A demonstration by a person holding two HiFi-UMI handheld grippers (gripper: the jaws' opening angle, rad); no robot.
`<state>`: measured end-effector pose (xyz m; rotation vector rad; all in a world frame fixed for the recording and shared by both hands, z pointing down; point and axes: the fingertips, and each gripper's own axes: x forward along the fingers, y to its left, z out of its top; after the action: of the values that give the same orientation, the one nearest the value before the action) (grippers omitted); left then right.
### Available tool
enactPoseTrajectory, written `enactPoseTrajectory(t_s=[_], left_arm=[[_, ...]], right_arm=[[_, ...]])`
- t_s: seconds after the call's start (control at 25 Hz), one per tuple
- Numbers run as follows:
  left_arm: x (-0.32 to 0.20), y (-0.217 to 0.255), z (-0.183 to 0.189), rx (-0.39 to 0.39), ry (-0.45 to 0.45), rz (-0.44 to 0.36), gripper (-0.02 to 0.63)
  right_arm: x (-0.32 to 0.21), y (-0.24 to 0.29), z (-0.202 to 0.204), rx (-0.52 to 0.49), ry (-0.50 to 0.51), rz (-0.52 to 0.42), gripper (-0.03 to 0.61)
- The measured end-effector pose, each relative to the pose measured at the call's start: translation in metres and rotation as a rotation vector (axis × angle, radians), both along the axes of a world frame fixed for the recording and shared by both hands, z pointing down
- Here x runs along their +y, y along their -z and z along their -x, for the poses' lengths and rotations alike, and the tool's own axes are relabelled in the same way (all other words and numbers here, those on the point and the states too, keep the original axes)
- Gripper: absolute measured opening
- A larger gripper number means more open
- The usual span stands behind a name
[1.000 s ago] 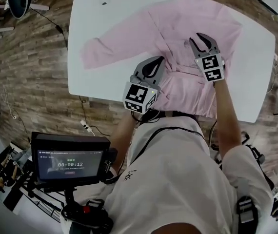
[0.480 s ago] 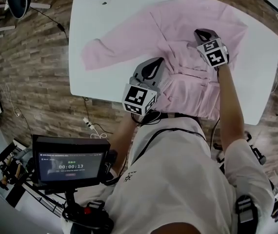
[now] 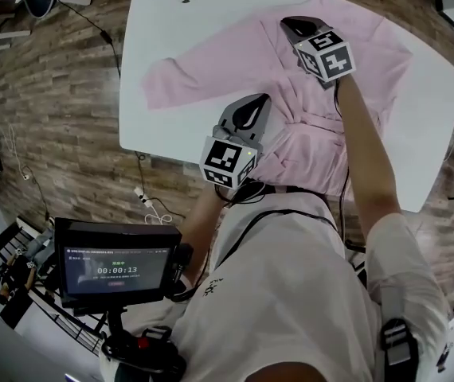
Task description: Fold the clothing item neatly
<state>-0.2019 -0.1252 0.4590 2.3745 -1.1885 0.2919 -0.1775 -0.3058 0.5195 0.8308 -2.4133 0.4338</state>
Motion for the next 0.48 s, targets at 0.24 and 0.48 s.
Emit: enactPoseTrajectory(t_s=[0.24,0.48], left_arm=[[0.002,0.000,0.013,0.006,0.011,0.012,0.002],[-0.012,-0.016,-0.020,-0.001,-0.060,0.007,0.002]], right_arm=[[0.005,0.024,0.017,-0.171,0.005,0.072,0.121],[0.031,0.022,-0.108,-0.200,-0.224,0.087,0.121]])
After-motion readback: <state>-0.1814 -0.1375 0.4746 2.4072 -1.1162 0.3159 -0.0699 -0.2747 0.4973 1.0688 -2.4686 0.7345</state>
